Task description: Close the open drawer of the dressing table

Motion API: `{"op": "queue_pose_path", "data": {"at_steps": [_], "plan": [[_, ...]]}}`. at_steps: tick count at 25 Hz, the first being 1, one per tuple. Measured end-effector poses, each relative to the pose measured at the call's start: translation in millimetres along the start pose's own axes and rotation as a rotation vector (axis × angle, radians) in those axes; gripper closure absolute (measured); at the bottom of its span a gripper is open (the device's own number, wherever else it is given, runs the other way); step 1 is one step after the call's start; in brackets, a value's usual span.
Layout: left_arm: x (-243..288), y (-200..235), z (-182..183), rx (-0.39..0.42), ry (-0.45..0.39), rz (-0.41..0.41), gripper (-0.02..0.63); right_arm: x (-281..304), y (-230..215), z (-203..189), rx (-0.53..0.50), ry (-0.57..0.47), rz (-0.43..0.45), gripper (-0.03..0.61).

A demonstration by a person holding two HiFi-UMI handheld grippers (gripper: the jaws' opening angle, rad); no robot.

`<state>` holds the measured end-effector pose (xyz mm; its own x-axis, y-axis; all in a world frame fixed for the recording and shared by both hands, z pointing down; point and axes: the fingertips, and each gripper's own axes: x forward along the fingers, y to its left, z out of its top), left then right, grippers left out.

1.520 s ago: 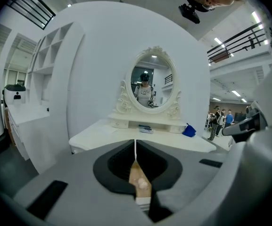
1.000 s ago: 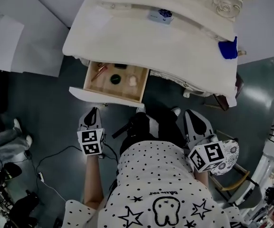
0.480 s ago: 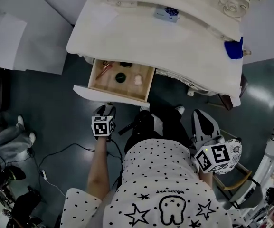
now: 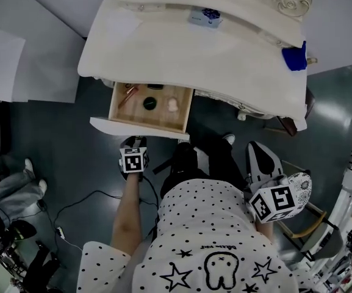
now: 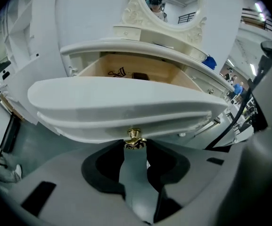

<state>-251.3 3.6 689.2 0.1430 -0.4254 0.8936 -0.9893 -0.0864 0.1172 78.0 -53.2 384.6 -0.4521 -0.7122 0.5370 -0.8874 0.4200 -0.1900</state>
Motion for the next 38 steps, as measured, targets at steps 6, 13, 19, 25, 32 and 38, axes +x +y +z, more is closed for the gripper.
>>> {"op": "queue_pose_path", "data": {"at_steps": [6,13,19,25,32,38], "plan": [[1,1,1,0.001,0.018,0.020,0.456,-2,-5,2,0.008,-0.010,-0.017,0.569],[2,0,4,-0.063,0.013,0.003,0.456,-2,-7,4,0.001,-0.011,-0.018,0.569],[4,1,11,-0.038,0.020,0.008,0.457,-5,-9,5,0.010,-0.022,-0.037,0.569],[5,2,17,-0.035,0.019,0.007,0.457,-10,-12,5,0.024,-0.031,-0.060,0.569],[11,1,28,-0.023,0.004,0.007,0.457,-13,-17,5,0.022,-0.037,-0.073,0.569],[15,2,38,-0.011,-0.001,0.003,0.457,-14,-19,7,0.030,-0.045,-0.084,0.569]]}}
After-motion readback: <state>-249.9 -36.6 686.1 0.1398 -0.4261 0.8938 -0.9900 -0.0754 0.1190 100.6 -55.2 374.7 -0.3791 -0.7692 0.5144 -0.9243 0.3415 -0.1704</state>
